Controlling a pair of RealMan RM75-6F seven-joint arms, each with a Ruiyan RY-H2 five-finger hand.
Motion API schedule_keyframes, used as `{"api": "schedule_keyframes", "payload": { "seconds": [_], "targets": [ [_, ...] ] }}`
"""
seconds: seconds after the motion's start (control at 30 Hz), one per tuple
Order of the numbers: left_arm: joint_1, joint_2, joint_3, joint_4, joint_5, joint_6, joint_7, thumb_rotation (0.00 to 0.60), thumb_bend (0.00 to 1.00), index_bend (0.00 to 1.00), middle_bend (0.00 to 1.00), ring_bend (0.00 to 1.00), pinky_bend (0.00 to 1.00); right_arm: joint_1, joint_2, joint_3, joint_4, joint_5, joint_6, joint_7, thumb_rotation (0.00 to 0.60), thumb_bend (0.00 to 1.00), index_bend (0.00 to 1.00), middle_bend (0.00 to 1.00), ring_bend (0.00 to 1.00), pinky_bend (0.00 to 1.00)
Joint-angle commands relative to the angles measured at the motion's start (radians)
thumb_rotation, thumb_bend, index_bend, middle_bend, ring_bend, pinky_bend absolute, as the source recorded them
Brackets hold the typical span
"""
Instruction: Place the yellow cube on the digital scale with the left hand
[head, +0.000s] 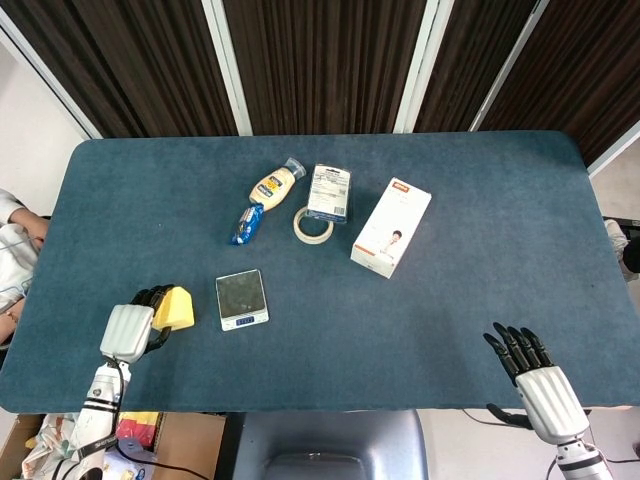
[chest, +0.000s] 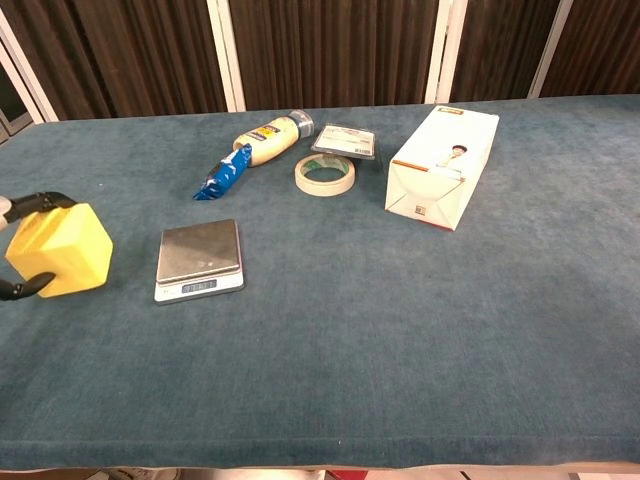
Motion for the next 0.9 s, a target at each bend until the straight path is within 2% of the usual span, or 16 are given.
{"api": "schedule_keyframes", "payload": {
  "seconds": [0.03,0.2,0.37,0.5,0.67,0.8,0.9],
  "targets": [
    [-0.014,-0.026,-0.046,-0.014,0.054,0.066,-0.089,0.6,0.56,0.67,0.85,1.0,1.0,0.001,-0.001,0.0,-0.001,0.0,-0.003,-0.002,0.6,0.1,0.0,0.0,0.0,0.0],
    [-0.071,-0.043,-0.11,-0.074,0.055,0.064,-0.077,0.6,0.57,0.68,0.87,1.0,1.0,0.001,0.0,0.0,-0.002,0.001,-0.003,-0.001,0.6,0.1,0.0,0.0,0.0,0.0],
    [-0.144,-0.113,-0.156,-0.082,-0.015,-0.016,0.033,0.6,0.57,0.68,0.88,1.0,1.0,0.002,0.004,0.0,-0.003,0.0,-0.001,0.005,0.6,0.1,0.0,0.0,0.0,0.0],
    [-0.179,-0.179,-0.145,-0.041,-0.048,-0.054,0.127,0.6,0.55,0.67,0.87,1.0,1.0,-0.002,0.009,0.005,0.001,0.005,0.012,0.019,0.6,0.1,0.0,0.0,0.0,0.0],
    [-0.19,-0.221,-0.117,0.008,-0.052,-0.062,0.181,0.6,0.52,0.66,0.86,1.0,1.0,-0.002,0.017,0.005,0.002,0.007,0.012,0.031,0.6,0.1,0.0,0.0,0.0,0.0],
    [-0.191,-0.224,-0.108,0.03,-0.067,-0.076,0.2,0.6,0.47,0.59,0.82,1.0,1.0,-0.007,0.021,0.003,0.005,-0.004,0.03,0.044,0.6,0.1,0.0,0.0,0.0,0.0],
    [-0.193,-0.225,-0.102,0.044,-0.077,-0.09,0.203,0.6,0.47,0.53,0.78,1.0,1.0,-0.008,0.022,0.0,0.007,-0.01,0.035,0.052,0.6,0.1,0.0,0.0,0.0,0.0]
  ]
}}
